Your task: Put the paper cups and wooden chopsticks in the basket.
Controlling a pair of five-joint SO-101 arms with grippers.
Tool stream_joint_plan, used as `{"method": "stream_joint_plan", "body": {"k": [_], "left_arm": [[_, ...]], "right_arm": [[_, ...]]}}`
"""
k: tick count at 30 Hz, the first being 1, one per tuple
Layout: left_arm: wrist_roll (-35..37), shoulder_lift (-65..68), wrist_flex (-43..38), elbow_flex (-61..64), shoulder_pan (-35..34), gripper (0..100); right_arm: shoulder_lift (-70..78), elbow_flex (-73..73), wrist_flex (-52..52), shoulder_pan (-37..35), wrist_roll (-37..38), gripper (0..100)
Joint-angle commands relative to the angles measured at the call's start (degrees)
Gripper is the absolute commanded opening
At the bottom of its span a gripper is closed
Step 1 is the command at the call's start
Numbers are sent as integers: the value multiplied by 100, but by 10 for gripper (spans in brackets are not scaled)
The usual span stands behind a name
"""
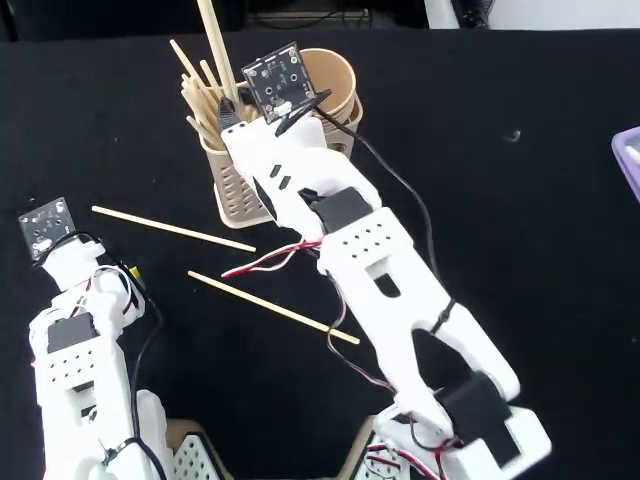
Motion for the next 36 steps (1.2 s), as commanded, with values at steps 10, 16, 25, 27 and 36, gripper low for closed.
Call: {"method": "stream_joint_plan", "body": {"k": [10,16,25,27,36], "left_arm": [[9,-53,-88,-92,57,185],[-88,-44,-44,-171,57,185],[-360,1240,941,-1965,259,259],[-360,2013,1327,-2695,338,259],[387,5319,1960,-5895,558,259]], "right_arm": [[-1859,-233,1538,-53,0,131],[-2782,-347,4237,-35,466,131],[-4180,708,5987,1046,1424,131],[-4620,1420,5820,1275,1670,131],[-5868,4356,4501,1943,1723,131]]}}
